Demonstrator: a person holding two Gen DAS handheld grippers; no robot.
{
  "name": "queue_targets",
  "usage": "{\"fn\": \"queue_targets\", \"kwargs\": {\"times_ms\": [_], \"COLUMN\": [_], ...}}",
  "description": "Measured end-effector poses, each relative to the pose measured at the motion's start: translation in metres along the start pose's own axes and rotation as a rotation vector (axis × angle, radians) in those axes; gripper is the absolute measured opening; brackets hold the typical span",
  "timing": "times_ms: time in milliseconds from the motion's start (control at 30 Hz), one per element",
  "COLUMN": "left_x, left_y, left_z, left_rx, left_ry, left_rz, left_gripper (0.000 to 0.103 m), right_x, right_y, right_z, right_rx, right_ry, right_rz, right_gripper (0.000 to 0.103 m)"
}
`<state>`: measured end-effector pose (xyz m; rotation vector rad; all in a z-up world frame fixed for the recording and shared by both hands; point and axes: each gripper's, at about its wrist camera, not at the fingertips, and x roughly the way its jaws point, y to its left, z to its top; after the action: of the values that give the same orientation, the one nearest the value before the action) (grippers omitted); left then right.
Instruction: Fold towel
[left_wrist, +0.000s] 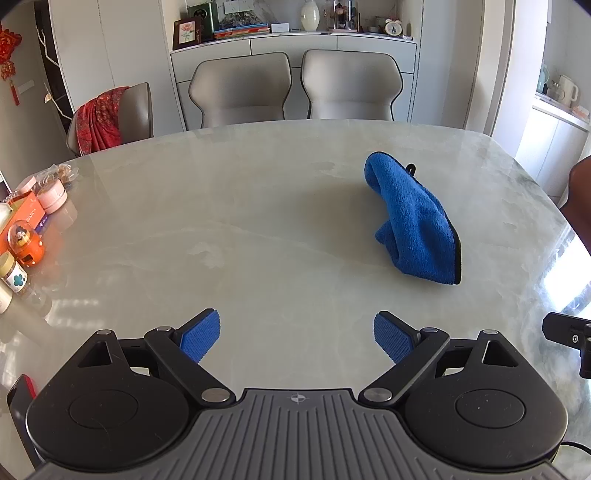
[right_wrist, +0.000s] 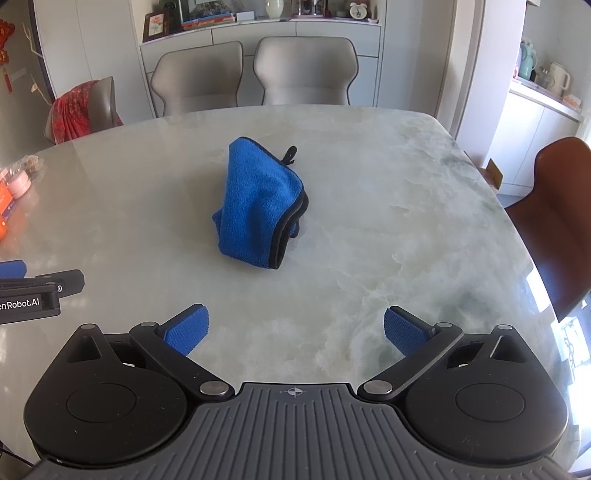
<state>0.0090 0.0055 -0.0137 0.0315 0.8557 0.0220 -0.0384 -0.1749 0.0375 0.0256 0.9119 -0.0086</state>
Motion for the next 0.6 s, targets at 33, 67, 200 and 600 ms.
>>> {"fn": "queue_targets", "kwargs": {"times_ms": [33,67,200,600], "left_x": [0.001,0.001,0.004,0.016], "left_y": [0.0,0.001,0.002,-0.004], "left_z": [0.0,0.0,0.001,0.007], "left_rx": [0.001,0.0,-0.001,0.017], "left_ry": [0.001,0.002,0.007,0.028], "left_rz": [0.0,0.0,-0.002,-0.003], "left_gripper": [0.093,0.093,0.094,0.094], "right_x": [0.001,0.001,-0.001,0.008], "right_y": [-0.001,-0.001,-0.005,-0.008], "right_z": [0.0,0.0,0.002,0.011], "right_rx": [0.002,0.003,0.009,0.005], "right_ry": [0.003,0.004,-0.01,0.005], "right_rz": [0.0,0.0,0.016,0.04], "right_gripper": [0.102,0.102,0.102,0.102]}}
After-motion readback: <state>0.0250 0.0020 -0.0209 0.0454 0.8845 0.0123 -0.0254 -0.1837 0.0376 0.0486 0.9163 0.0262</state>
